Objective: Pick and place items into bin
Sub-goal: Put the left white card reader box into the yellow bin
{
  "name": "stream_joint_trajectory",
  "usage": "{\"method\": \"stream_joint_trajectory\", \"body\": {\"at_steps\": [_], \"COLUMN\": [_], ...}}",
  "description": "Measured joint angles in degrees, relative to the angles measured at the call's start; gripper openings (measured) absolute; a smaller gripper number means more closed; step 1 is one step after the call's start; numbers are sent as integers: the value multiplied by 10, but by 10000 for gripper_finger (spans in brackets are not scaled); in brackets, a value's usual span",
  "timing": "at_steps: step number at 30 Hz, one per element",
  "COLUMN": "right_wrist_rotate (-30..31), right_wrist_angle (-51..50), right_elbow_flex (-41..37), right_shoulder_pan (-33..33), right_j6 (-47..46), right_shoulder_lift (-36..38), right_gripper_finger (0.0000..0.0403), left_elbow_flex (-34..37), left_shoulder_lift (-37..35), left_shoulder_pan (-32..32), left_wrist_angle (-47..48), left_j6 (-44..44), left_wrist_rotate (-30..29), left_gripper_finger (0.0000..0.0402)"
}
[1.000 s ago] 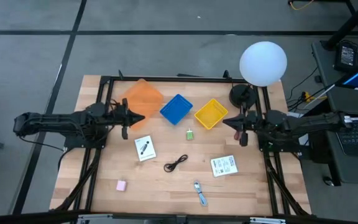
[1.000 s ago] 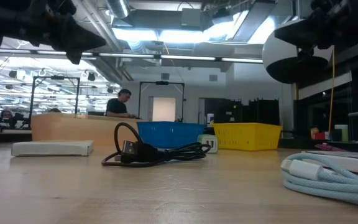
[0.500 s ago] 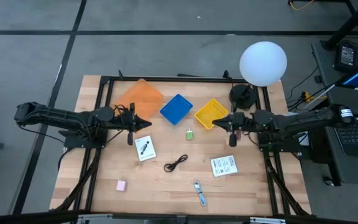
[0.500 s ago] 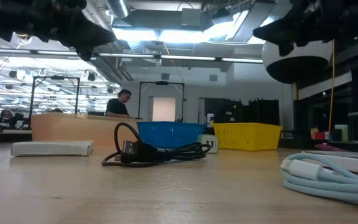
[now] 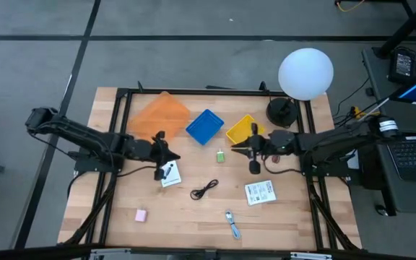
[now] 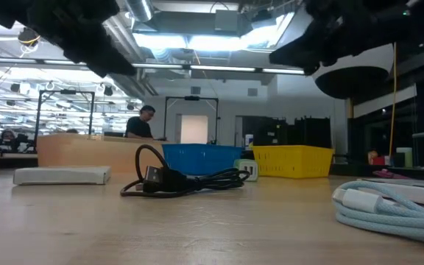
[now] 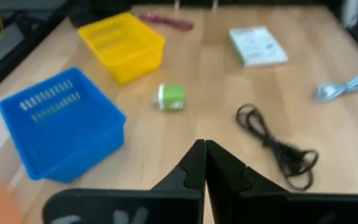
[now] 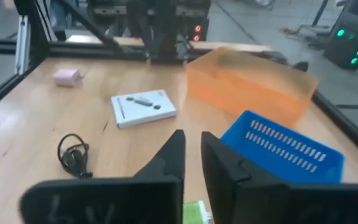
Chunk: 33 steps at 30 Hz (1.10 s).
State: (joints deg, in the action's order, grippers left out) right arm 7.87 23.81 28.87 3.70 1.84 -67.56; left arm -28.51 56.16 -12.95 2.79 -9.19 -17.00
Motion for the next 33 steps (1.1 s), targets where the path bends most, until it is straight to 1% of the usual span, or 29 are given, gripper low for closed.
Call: {"method": "stream_joint_trajectory", "body": {"at_steps": [6,9,12,15,18,20,23,27,30,33], "right_wrist_rotate": [-1,-1,-1,-1,-7,-23,-38,-41,-41,-41], "right_wrist_angle": [5,5,4,3,5,3,5,4,4,4], "right_elbow_flex": [47,70,88,107,129,146,176,214,232,240], "right_shoulder_pan": [0,0,0,0,0,0,0,0,0,0], "right_j6": [7,12,14,14,15,16,34,81,107,109], "right_shoulder_lift": [-80,-117,-152,-181,-209,-229,-254,-287,-311,-331], "right_gripper_finger": [84,99,110,113,114,114,114,114,114,114], "left_elbow_flex": [-32,-49,-63,-68,-68,-68,-68,-68,-68,-68], "left_shoulder_lift": [31,38,39,39,39,39,39,39,39,39], "left_shoulder_pan": [-35,-57,-74,-86,-93,-96,-96,-96,-96,-96], "left_wrist_angle": [34,87,151,192,206,210,211,217,229,263], "left_j6": [-16,-29,-79,-131,-157,-167,-171,-181,-209,-257], "left_wrist_rotate": [-7,-25,-48,-64,-73,-74,-74,-74,-63,-55], "left_gripper_finger": [2,2,2,2,2,2,2,2,2,2]}}
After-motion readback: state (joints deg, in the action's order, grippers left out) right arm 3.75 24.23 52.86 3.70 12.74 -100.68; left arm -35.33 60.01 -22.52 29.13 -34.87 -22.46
